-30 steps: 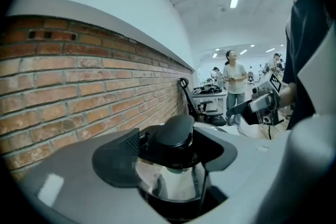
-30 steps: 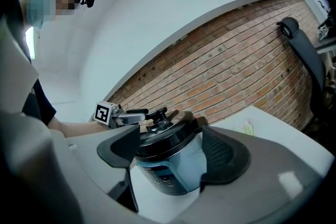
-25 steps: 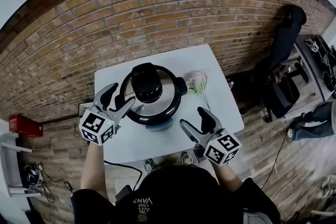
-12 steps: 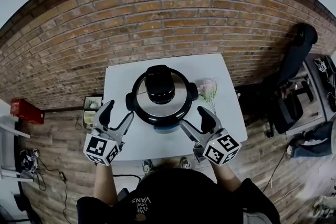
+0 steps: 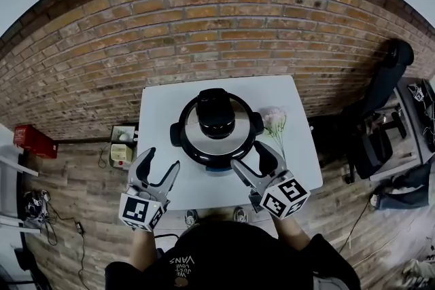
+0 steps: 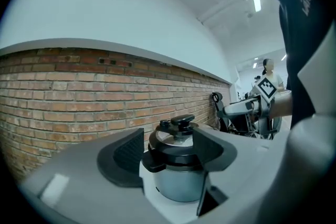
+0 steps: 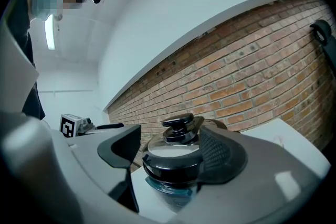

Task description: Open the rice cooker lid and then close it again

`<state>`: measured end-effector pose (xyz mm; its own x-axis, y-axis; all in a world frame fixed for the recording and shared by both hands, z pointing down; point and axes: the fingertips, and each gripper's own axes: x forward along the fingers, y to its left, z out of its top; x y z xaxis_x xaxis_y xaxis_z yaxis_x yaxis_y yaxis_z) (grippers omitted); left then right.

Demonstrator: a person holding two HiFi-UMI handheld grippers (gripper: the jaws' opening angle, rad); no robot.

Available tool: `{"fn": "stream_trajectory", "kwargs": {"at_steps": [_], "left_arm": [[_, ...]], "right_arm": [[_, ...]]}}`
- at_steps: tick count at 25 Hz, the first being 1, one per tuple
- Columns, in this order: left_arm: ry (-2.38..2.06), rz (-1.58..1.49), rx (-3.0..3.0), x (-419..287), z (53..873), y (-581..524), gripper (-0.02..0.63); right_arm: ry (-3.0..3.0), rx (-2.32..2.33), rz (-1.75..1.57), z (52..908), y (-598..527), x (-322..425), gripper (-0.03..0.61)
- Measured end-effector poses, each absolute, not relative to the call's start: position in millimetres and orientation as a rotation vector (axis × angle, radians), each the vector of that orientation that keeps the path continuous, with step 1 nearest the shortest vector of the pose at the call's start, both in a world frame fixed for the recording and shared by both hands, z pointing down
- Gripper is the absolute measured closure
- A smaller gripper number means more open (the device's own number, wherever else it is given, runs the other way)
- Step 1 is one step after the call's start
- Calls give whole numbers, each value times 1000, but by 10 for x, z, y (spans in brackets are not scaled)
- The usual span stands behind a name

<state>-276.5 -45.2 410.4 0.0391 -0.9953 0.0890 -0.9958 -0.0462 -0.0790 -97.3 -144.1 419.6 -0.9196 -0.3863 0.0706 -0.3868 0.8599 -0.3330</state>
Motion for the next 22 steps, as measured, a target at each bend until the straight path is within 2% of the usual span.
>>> {"fn": "stream_trajectory", "kwargs": {"at_steps": [2, 4, 6, 9, 11, 20, 22], "left_arm": [[-2147, 198, 2281, -2713, 4119, -437, 325], [-2117, 239, 2286, -2666, 4129, -422, 357], [-2106, 241, 2286, -2652, 4107, -410, 417], [-2135, 207, 2286, -2690, 4057, -396, 550], [-2140, 190, 2285, -2720, 4051, -393, 598], [-2070, 187, 2332, -2686, 4108, -425, 612], [-2063, 185, 2344, -2679, 4116, -436, 612]], "right_arm": [[-3024, 641, 534, 4206, -1418, -991, 237], [-3018, 659, 525, 4207, -1399, -1005, 268], [-3011, 680, 510, 4203, -1385, -1017, 301], [-3007, 709, 500, 4207, -1365, -1027, 359], [-3007, 724, 495, 4210, -1352, -1035, 393], [-2993, 815, 493, 4251, -1330, -1000, 568], [-2988, 826, 497, 4283, -1328, -994, 572]]}}
